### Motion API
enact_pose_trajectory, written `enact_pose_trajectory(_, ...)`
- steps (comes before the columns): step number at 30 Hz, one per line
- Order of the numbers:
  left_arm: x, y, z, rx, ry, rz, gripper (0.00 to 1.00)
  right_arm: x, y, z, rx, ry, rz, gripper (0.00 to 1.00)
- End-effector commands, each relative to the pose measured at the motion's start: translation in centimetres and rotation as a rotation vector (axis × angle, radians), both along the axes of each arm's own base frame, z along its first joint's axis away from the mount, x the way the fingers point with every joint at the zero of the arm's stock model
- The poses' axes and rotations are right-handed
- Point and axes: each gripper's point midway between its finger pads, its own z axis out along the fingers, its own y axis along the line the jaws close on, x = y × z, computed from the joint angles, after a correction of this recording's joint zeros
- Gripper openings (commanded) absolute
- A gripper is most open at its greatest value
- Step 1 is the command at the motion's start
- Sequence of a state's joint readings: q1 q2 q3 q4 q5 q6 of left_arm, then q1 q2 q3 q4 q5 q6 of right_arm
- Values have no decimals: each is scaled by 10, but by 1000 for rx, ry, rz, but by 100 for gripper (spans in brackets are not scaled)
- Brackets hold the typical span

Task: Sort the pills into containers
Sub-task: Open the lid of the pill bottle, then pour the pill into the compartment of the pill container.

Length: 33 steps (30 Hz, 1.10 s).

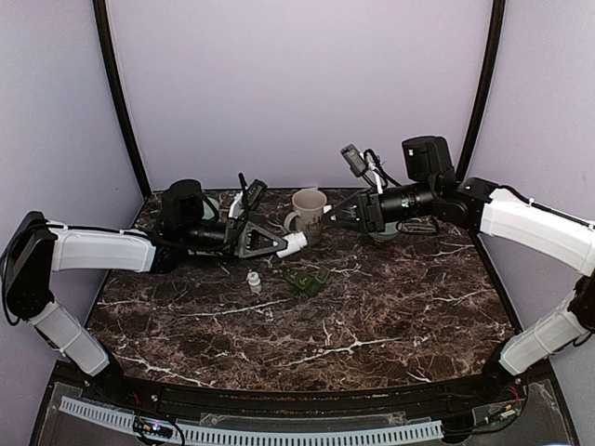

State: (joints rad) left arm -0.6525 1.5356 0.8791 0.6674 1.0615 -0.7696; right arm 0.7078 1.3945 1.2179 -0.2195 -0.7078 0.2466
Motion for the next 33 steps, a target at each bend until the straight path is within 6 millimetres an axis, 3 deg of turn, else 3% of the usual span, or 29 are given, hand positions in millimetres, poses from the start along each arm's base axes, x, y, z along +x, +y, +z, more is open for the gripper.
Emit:
enact_pose_trajectory(1,0,6,9,-47,-88,62,12,9,-9,11,34,-43,-68,14)
enact_pose_trajectory(6,4,11,-6,-27,-101,136,12,16,-17,14,41,-57,-126,14)
enact_pose_trajectory(7,5,12,-9,-25,-104,149,12,16,-19,4,27,-42,-135,14)
enact_pose_trajectory(10,5,10,-17,-14,-101,172,12,19,-23,0,19,-43,-160,14)
enact_pose_trajectory(25,0,-8,-63,26,-67,211,12,19,-42,-5,20,-55,-233,14)
enact_pose_trajectory(33,6,-11,-85,42,-58,280,12,20,-49,-7,27,-52,-270,14)
